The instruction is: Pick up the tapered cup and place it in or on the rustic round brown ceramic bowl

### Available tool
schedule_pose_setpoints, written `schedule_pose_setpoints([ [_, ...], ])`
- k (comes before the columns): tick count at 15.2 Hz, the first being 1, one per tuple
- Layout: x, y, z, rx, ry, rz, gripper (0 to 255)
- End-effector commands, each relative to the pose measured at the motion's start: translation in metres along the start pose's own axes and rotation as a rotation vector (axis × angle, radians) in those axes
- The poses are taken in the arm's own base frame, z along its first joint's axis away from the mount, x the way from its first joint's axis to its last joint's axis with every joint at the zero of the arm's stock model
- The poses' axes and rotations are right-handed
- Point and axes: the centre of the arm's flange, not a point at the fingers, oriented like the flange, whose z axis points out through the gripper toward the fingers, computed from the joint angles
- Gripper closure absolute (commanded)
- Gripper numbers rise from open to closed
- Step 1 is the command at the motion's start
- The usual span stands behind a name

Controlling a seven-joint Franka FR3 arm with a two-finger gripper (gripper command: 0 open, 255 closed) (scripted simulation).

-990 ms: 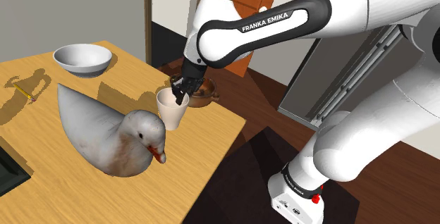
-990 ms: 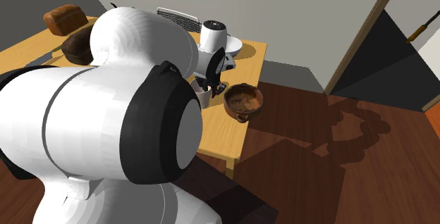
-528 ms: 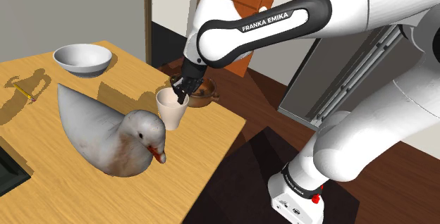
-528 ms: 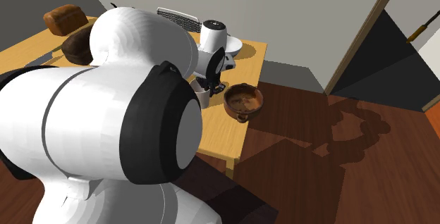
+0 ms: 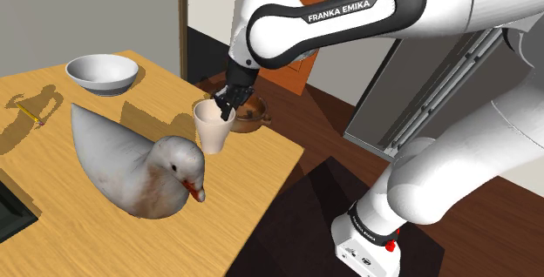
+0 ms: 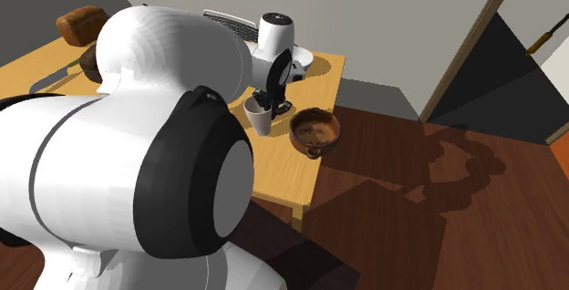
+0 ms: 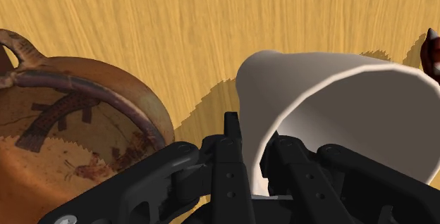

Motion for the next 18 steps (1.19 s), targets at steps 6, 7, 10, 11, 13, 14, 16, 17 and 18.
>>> schedule_pose_setpoints([
  [6, 0.002, -0.006, -0.037, 0.0, 0.0, 0.0, 255],
  [7, 0.003, -0.006, -0.042, 0.0, 0.0, 0.0, 255],
  [10, 0.004, -0.009, -0.058, 0.0, 0.0, 0.0, 255],
  [11, 0.004, -0.009, -0.063, 0.0, 0.0, 0.0, 255],
  [13, 0.005, -0.011, -0.073, 0.0, 0.0, 0.0, 255],
  [14, 0.005, -0.011, -0.079, 0.0, 0.0, 0.0, 255],
  [16, 0.006, -0.013, -0.089, 0.0, 0.0, 0.0, 255],
  [17, 0.006, -0.014, -0.094, 0.0, 0.0, 0.0, 255],
  [18, 0.007, -0.014, -0.1, 0.0, 0.0, 0.0, 255],
])
